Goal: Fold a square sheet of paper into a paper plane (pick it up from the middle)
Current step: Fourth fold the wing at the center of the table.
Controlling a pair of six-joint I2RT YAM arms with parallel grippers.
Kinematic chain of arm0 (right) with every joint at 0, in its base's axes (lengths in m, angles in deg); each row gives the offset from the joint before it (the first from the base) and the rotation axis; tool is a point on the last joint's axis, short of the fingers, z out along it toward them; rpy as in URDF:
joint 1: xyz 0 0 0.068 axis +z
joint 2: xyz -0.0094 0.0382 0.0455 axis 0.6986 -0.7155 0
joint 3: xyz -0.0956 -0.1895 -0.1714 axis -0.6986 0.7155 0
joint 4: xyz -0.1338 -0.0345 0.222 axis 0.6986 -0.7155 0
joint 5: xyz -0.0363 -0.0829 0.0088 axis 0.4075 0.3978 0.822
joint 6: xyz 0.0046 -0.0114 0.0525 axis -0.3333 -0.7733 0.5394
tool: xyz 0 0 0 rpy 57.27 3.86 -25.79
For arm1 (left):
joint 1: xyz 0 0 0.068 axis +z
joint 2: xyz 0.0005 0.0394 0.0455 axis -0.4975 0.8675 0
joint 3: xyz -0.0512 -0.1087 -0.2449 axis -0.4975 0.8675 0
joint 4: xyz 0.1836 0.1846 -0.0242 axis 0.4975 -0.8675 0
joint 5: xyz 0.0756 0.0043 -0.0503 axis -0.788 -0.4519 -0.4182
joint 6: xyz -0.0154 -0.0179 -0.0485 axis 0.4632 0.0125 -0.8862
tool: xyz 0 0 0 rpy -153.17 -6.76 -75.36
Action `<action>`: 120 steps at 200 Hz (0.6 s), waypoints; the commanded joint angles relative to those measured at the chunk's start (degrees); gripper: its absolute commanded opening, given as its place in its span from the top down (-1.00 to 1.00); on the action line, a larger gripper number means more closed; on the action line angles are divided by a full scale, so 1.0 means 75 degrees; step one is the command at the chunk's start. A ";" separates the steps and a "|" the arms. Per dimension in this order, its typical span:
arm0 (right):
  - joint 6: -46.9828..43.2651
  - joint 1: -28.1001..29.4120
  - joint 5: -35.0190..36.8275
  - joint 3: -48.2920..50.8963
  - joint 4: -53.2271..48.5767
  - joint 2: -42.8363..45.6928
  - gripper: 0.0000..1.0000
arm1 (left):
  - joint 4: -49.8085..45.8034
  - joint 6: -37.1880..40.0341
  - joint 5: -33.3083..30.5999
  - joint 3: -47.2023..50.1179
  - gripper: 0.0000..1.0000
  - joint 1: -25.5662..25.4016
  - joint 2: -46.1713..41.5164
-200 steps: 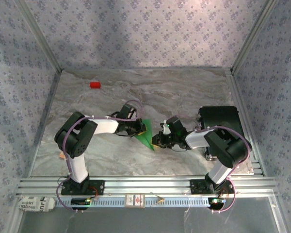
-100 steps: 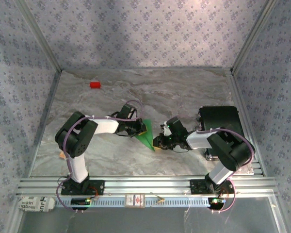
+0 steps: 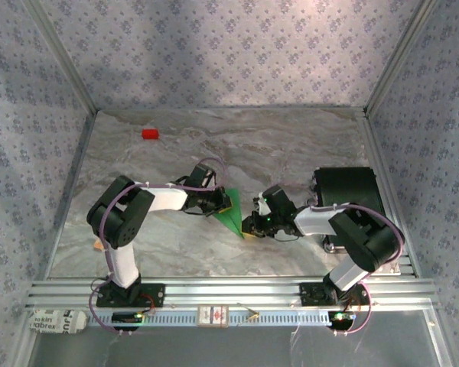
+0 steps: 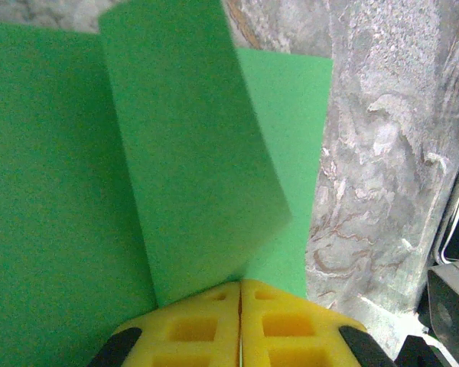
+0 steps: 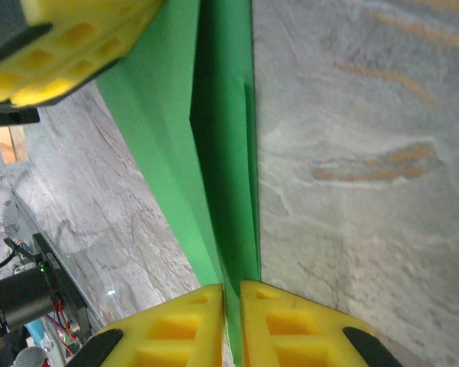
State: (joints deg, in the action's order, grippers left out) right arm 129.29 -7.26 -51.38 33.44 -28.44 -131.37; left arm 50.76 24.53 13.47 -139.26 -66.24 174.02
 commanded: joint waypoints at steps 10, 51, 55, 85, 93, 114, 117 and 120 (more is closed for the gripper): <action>-0.0243 0.0078 0.0016 0.0175 -0.1224 0.0055 0.70 | -0.0494 -0.0036 -0.0177 0.0076 0.84 -0.0066 0.0314; -0.0290 0.0139 -0.0047 0.0147 -0.1261 -0.0201 0.85 | -0.0482 -0.0069 -0.0168 0.0078 0.84 -0.0067 0.0300; -0.0289 0.0144 -0.0035 0.0124 -0.1305 -0.0228 0.85 | -0.0479 -0.0069 -0.0187 0.0087 0.85 -0.0063 0.0293; -0.0327 0.0168 0.0012 0.0121 -0.1477 -0.0027 0.79 | -0.0490 -0.0094 -0.0194 0.0105 0.85 -0.0058 0.0302; -0.0339 0.0159 0.0017 0.0098 -0.1562 0.0100 0.78 | -0.0482 -0.0104 -0.0205 0.0115 0.85 -0.0062 0.0302; -0.0436 0.0165 -0.0063 -0.0043 -0.1814 0.0286 0.77 | -0.0476 -0.0116 -0.0212 0.0123 0.85 -0.0062 0.0300; -0.0454 0.0159 -0.0073 -0.0056 -0.1830 0.0304 0.77 | -0.0471 -0.0116 -0.0217 0.0123 0.85 -0.0066 0.0302; -0.0464 0.0160 -0.0101 -0.0077 -0.1853 0.0296 0.77 | -0.0470 -0.0116 -0.0217 0.0123 0.85 -0.0066 0.0300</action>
State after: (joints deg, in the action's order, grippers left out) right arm 127.43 -6.75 -51.44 33.09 -33.56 -130.02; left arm 50.74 24.07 13.68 -139.26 -66.34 174.02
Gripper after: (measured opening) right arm 0.115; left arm 0.076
